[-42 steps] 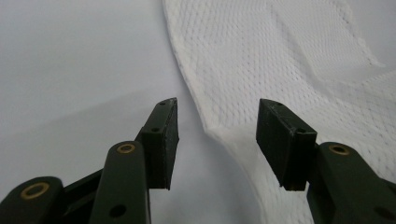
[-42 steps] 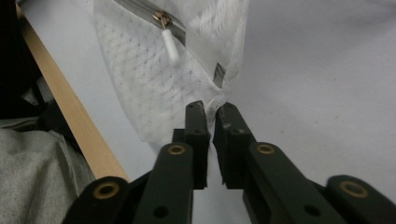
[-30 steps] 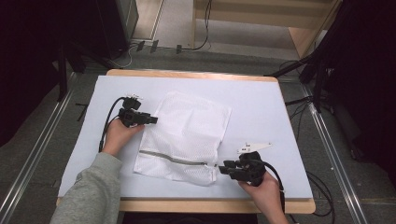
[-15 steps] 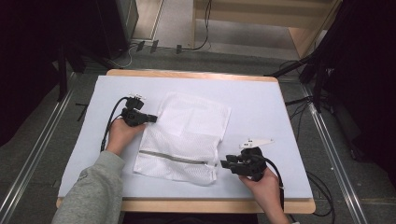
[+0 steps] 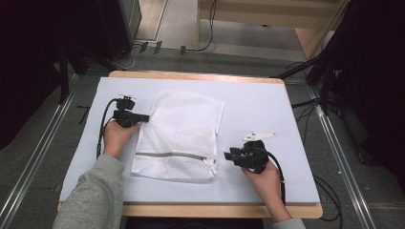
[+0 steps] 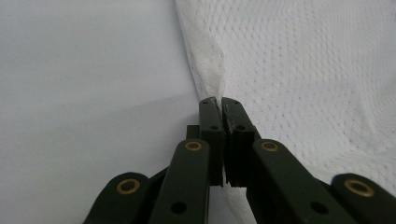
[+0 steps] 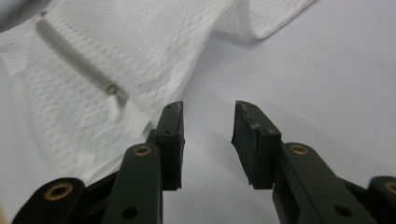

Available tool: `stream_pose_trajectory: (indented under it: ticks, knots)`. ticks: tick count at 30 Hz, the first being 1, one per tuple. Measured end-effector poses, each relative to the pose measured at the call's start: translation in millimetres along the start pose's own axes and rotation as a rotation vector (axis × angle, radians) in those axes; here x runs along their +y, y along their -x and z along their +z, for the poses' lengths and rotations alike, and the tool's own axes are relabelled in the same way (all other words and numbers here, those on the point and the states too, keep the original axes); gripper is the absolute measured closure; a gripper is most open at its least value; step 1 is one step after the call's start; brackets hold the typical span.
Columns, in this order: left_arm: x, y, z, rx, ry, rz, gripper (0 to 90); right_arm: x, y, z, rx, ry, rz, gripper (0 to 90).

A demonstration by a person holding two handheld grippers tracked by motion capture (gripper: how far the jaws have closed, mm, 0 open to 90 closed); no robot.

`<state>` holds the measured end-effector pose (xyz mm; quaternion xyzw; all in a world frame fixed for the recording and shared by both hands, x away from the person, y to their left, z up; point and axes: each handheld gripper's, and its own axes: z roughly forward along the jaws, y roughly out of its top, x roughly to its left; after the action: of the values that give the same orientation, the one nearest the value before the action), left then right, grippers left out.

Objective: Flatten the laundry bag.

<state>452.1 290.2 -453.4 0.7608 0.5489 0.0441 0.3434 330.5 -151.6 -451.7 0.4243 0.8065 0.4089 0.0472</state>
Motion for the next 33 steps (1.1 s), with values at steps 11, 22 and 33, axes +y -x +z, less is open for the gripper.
stream_pose_trajectory:
  ticks: [11, 22, 33]
  knots:
    - [-4.8, -0.7, -3.1, -0.03, -0.011, 0.007, 88.7, 39.7, 35.4, 35.1, -0.066, 0.031, 0.037, 65.3]
    - [-9.4, 3.2, -6.7, -0.033, -0.012, 0.027, 88.5, 61.4, 49.2, 73.5, -0.103, 0.011, 0.056, 59.9]
    - [-15.3, 5.9, -9.8, -0.051, -0.012, 0.026, 88.2, 70.9, 37.2, 91.7, -0.171, -0.015, -0.027, 88.2]
